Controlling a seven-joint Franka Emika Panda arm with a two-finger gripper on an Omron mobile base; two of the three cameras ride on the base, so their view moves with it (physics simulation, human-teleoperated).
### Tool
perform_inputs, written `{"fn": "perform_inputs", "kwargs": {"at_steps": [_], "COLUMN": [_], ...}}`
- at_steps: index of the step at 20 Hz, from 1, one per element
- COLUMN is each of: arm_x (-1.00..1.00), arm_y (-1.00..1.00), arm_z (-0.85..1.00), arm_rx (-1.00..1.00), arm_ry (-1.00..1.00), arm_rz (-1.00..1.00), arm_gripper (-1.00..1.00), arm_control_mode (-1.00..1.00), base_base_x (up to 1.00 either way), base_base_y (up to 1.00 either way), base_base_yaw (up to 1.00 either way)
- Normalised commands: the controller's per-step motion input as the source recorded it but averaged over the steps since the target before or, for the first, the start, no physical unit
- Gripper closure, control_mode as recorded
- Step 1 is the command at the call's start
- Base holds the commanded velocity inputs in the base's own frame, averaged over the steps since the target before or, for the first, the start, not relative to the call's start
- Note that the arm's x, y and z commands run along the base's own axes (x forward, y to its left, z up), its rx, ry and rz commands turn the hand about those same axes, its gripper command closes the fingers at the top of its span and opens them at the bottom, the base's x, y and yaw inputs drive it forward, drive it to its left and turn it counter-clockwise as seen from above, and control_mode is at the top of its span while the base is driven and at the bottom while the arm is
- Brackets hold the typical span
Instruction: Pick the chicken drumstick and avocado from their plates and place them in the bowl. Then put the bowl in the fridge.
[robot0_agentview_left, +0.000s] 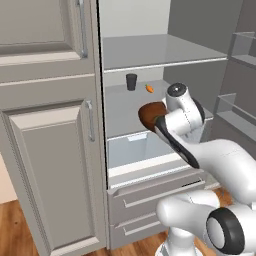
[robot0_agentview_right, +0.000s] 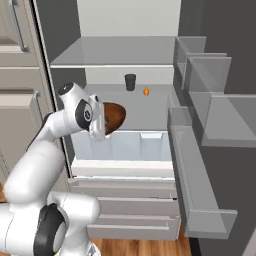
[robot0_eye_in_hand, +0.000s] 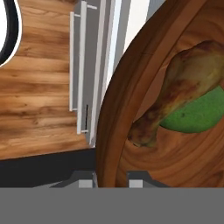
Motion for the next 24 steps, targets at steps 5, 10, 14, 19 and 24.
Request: {"fn": "perform_inputs", "kwargs": {"at_steps": [5, 10, 14, 19, 24], "arm_x": [0.4, 0.34, 0.47, 0.4, 0.36], "arm_y": [0.04, 0.01, 0.0, 0.06, 0.03], "arm_z": [-0.1, -0.1, -0.04, -0.1, -0.12], "arm_rx": [0.0, 0.0, 0.03, 0.07, 0.07], "arm_ry": [0.0, 0.0, 0.0, -0.02, 0.0], "arm_rz": [0.09, 0.04, 0.0, 0.0, 0.0], "arm_gripper": [1.0, 1.0, 1.0, 1.0, 1.0], "arm_control_mode": [-1.0, -1.0, -1.0, -1.0, -1.0], "base_base_x": [0.0, 0.0, 0.0, 0.0, 0.0], "base_base_y": [0.0, 0.0, 0.0, 0.0, 0.0], "base_base_yaw": [0.0, 0.0, 0.0, 0.0, 0.0]}}
